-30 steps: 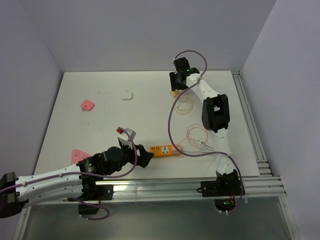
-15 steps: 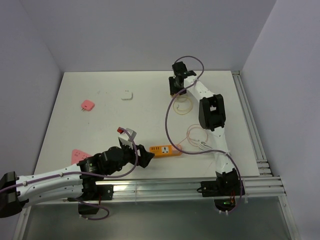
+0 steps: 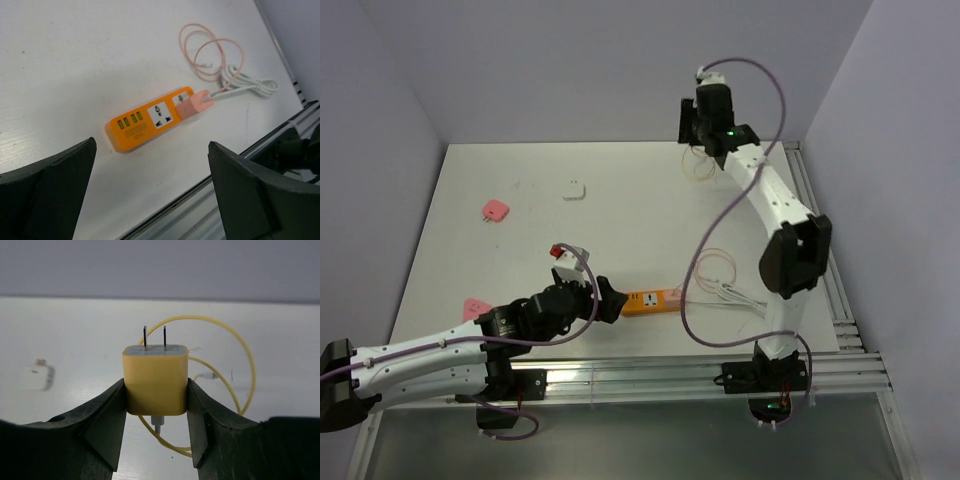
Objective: Insert the plug
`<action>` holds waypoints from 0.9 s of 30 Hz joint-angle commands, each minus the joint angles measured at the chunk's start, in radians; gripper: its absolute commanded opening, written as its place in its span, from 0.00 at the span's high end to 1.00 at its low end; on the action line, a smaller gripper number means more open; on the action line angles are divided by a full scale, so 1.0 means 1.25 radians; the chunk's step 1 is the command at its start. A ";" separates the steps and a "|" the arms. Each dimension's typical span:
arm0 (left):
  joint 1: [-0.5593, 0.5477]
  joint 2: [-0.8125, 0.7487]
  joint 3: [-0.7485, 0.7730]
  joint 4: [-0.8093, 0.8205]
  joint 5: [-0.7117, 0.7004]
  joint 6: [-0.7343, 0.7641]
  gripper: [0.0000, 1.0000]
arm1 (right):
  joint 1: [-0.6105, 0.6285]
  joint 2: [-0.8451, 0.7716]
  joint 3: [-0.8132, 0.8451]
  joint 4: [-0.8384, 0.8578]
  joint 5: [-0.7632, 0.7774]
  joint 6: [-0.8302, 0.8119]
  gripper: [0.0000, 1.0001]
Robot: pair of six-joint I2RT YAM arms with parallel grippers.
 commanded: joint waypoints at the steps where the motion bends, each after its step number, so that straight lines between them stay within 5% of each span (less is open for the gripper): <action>1: 0.023 0.000 0.069 -0.037 0.021 -0.053 0.01 | 0.022 -0.167 -0.072 0.125 0.019 -0.026 1.00; 8: 0.298 -0.065 0.084 0.075 0.376 -0.080 0.04 | 0.104 -0.429 -0.306 0.219 -0.022 -0.094 1.00; 15: 0.471 0.057 0.260 0.066 0.717 -0.059 0.03 | 0.231 -0.647 -0.571 0.292 -0.071 -0.148 1.00; 21: 0.564 0.077 0.334 0.075 0.800 -0.058 0.02 | 0.320 -0.788 -0.682 0.255 -0.153 -0.142 1.00; 27: 0.592 0.110 0.305 0.219 0.925 -0.114 0.01 | 0.367 -0.827 -0.721 0.174 -0.273 -0.167 1.00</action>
